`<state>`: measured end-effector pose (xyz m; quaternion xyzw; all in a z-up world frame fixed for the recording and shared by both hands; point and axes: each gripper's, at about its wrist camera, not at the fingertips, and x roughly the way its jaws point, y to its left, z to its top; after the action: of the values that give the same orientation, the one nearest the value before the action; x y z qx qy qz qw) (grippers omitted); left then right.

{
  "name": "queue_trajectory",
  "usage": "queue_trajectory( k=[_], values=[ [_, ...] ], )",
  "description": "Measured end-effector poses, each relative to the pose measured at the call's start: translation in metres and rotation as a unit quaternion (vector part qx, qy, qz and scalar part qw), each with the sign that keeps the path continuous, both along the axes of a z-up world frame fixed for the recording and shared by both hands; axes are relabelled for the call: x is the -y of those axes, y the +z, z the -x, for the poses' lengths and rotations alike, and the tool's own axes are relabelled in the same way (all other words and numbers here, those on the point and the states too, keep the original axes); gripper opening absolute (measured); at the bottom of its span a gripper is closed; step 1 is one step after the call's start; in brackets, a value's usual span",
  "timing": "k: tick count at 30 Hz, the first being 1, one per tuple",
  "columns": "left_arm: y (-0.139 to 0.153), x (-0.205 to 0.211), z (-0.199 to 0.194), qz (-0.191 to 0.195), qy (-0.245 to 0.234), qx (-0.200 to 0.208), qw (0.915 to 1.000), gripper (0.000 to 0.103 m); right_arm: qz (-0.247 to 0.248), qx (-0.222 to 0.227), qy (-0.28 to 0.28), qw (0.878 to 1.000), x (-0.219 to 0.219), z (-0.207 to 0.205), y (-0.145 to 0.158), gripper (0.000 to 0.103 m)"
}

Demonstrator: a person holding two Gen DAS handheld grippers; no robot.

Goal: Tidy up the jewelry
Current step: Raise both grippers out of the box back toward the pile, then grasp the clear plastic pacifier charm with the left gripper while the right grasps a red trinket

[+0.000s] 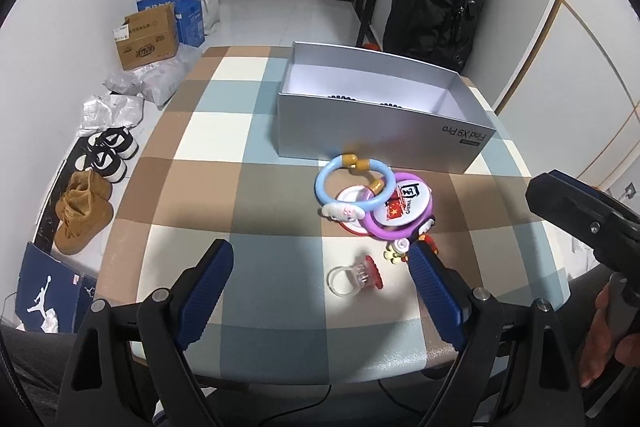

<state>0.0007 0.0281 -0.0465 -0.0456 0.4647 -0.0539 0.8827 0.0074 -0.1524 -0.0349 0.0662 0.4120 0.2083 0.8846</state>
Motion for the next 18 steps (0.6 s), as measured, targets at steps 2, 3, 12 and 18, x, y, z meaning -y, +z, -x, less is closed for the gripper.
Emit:
queue_trajectory(
  k=[2,3,12,18],
  values=[
    [-0.001,0.001,0.000,0.000,-0.002,-0.003,1.0000,0.085,0.002,0.000,0.001,1.000,-0.001,0.000,0.000,0.103],
    [-0.001,0.001,0.000,0.000,-0.003,-0.004,1.0000,0.084,0.003,0.000,0.001,1.000,-0.001,0.000,0.000,0.103],
    [-0.009,0.006,-0.003,0.011,-0.016,-0.030,0.9994,0.066,0.002,-0.005,0.003,1.000,-0.001,0.000,-0.002,0.103],
    [-0.013,0.010,-0.004,0.023,-0.026,-0.044,0.9984,0.050,-0.004,-0.011,0.000,1.000,0.001,-0.002,-0.003,0.103]
  ],
)
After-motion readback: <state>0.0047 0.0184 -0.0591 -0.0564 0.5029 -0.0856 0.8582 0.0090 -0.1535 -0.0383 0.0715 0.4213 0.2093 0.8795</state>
